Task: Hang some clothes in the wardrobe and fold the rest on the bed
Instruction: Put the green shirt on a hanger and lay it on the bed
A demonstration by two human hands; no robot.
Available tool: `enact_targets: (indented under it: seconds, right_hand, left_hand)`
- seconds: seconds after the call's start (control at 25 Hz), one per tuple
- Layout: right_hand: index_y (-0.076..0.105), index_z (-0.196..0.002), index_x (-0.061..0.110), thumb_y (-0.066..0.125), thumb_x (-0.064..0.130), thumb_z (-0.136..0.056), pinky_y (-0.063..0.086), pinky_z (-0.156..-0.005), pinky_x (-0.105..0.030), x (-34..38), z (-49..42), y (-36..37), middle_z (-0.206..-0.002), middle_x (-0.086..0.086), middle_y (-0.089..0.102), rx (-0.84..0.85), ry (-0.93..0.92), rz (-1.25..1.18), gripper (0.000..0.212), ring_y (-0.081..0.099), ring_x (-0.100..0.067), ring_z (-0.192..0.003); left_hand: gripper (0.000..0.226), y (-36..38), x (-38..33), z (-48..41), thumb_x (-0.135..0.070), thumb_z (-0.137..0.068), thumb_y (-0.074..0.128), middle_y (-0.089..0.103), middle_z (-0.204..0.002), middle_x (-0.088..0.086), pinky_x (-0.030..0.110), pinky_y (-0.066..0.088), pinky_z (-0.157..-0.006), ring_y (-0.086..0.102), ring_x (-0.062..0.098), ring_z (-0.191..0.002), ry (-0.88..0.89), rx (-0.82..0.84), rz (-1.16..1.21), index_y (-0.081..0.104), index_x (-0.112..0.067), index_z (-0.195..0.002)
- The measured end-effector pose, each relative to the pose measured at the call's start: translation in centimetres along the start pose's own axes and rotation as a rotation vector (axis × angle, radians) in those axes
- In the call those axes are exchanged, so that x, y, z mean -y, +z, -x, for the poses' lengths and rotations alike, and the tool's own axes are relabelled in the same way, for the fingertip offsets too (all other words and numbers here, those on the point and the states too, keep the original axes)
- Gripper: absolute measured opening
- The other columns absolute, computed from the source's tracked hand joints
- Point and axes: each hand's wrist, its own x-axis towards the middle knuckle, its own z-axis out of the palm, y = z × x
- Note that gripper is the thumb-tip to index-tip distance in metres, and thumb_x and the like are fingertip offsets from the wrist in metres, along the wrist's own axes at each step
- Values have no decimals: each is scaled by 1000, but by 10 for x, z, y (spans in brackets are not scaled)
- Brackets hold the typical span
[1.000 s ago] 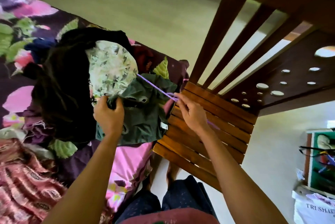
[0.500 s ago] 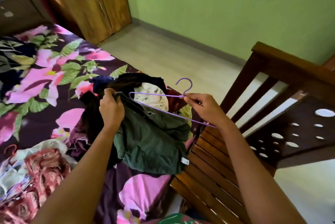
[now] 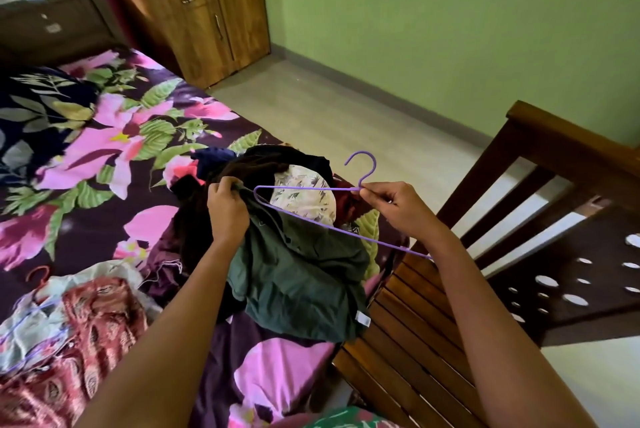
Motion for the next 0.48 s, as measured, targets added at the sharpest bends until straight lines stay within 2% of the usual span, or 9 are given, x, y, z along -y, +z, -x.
enact_targets:
  seconds: [0.12,0.2,0.24,0.28,0.36,0.4,0.48]
  right_hand:
    - [70,-107,31,57,30,-93,48,-85,-58,5,1,1,-99,-20,69,23,-12,3,19,58,-49,-94]
    - [69,-98,45,57,29,-94,49,-80,-54,6,3,0,-98,-26,66,40,-19,-12,21,57,-50,-90]
    - [68,-98,46,57,28,-94,49,-78,-50,7,4,-1,-97,-26,66,43,-7,-11,22,57,-49,-88]
    - [70,-103,39,57,25,-94,49,-78,-45,7,5,-1,-98,-24,68,58,-2,-20,21,59,-45,-88]
    - [70,-113,17,57,20,-94,49,-89,-44,5,7,-1,-104,-12,71,90,27,-1,23,64,-33,-95]
    - [68,-115,11,57,19,-94,47,-95,-46,5,8,-1,-107,-8,71,116,44,10,25,64,-29,-101]
    - [68,-115,11,58,17,-94,45,-98,-47,7,8,-6,-108,-5,71,161,52,5,24,63,-29,-106]
  left_hand:
    - [22,2,-3,4,-4,-94,37,45,-82,9,28,29,-73,41,22,-82,-72,18,36,48,-4,-75]
    - [31,3,0,7,-9,-95,38,41,-67,4,34,28,-66,40,23,-72,-102,31,64,37,-7,-64]
    - [31,4,3,8,-12,-95,40,40,-64,3,33,27,-64,39,22,-69,-97,45,65,38,-5,-66]
    - [29,5,5,10,-14,-96,41,41,-64,3,32,27,-62,40,21,-67,-69,65,48,41,-2,-70]
    - [24,6,9,11,-17,-99,41,45,-70,5,31,28,-61,43,22,-69,70,136,-25,44,-3,-80]
    - [21,6,11,10,-17,-99,40,46,-76,7,31,31,-64,44,22,-72,157,178,-82,47,-3,-84]
    - [21,8,17,8,-17,-100,39,45,-89,8,36,37,-69,44,25,-80,292,211,-245,53,-2,-95]
